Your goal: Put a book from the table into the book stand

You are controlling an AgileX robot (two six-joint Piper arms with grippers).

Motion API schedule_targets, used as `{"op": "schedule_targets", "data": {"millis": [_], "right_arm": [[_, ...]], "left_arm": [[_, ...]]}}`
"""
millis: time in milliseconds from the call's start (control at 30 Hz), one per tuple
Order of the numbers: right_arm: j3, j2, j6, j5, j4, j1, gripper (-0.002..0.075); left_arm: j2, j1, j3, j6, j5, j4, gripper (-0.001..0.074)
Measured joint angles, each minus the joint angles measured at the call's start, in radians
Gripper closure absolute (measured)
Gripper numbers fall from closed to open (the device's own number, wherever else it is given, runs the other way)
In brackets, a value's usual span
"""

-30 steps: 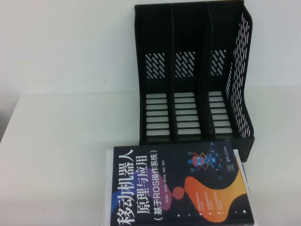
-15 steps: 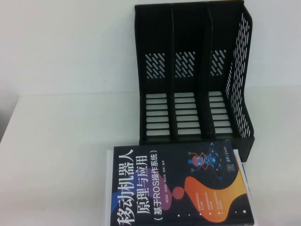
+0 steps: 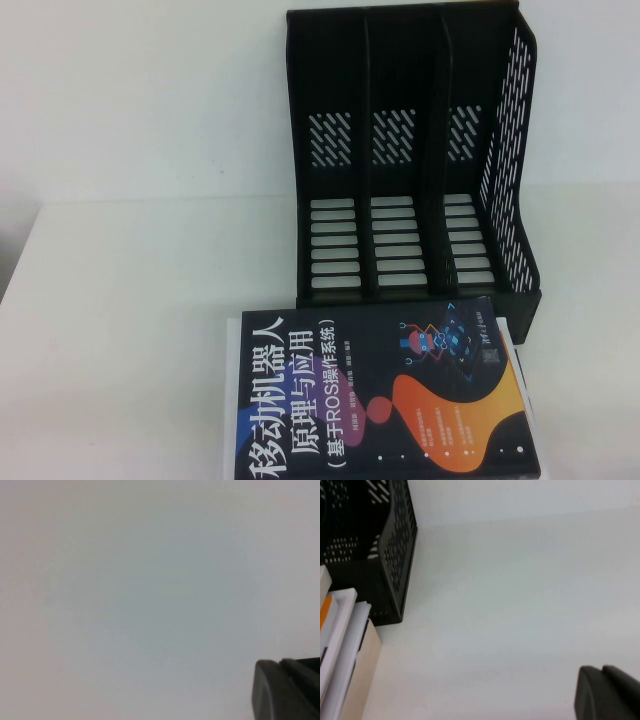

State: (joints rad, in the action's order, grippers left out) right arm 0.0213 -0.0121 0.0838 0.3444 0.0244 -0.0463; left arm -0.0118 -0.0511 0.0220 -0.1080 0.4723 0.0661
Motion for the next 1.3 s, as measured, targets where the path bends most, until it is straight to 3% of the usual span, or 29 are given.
{"op": "schedule_targets", "data": {"millis": [667, 900, 1033, 1200, 1300], "right_arm": [[0.000, 0.000, 0.000, 0.000, 0.000, 0.000, 0.0729], [0.000, 0.000, 0.000, -0.009, 0.000, 0.000, 0.0729], [0.006, 0.000, 0.000, -0.089, 0.000, 0.000, 0.0729], [0.007, 0.000, 0.000, -0.336, 0.000, 0.000, 0.0729], [0.007, 0.000, 0.034, -0.489, 0.000, 0.000, 0.0729]], "left_arm": [[0.000, 0.000, 0.000, -0.054, -0.027, 0.048, 0.0737], [0.000, 0.000, -0.002, -0.157, -0.017, 0.114, 0.0737], [0.000, 0.000, -0.106, -0.178, -0.222, 0.220, 0.0737], [-0.004, 0.000, -0.308, -0.209, -0.498, 0.239, 0.0737], [-0.004, 0.000, -0.358, -0.238, -0.578, 0.237, 0.0737]]}}
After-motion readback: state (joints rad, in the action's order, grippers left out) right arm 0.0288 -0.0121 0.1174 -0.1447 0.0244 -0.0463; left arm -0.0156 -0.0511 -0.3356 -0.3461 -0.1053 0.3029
